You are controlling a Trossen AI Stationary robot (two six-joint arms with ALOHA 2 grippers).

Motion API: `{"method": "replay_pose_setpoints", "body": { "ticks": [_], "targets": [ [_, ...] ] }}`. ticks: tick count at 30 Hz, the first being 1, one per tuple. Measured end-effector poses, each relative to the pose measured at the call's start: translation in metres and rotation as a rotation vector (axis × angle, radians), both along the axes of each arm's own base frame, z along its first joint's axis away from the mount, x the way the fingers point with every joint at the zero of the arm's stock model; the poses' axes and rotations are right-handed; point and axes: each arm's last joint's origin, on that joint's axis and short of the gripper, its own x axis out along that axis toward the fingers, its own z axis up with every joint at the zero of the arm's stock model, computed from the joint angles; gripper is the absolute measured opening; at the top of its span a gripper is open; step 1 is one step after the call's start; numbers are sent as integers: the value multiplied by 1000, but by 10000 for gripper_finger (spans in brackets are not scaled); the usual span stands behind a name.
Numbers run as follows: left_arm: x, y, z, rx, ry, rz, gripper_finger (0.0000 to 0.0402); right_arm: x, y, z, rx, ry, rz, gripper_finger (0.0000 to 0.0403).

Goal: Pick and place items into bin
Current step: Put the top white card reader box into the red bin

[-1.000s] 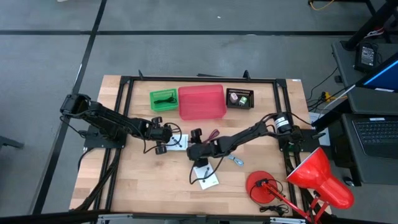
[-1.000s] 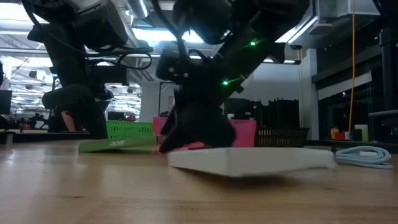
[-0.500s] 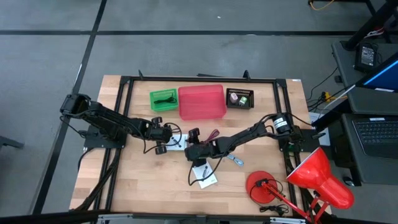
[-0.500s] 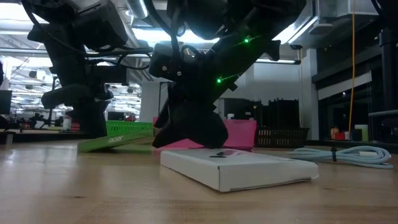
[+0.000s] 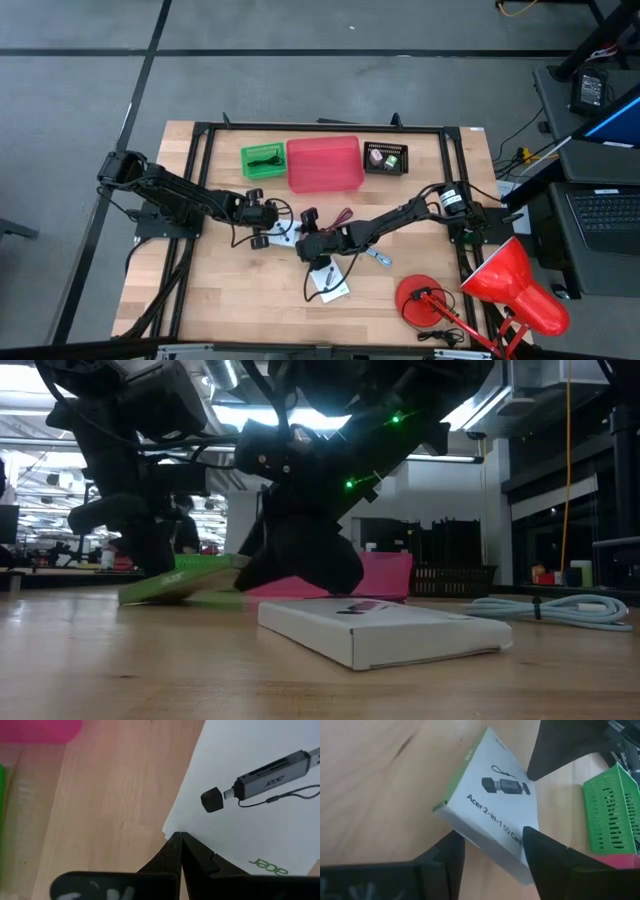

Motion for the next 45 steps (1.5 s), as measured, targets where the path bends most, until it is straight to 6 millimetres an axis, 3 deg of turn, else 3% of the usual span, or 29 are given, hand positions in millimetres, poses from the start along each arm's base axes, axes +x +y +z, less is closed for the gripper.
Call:
{"method": "replay_pose_setpoints", "body": {
  "ticks": [14,21,33,45],
  "targets": [
    [0,1,0,80,6,-46,3,0,-2,0,-9,6,-23,12],
    [-6,2,5,101,28,-42,3,-3,-4,-1,-65,32,-71,7],
    [-27,-9,45,170,-156,-70,3,-12,-10,0,-170,105,-149,6],
    [-56,-18,54,195,-357,-82,3,-37,-15,62,-64,29,-214,6]
  ]
}}
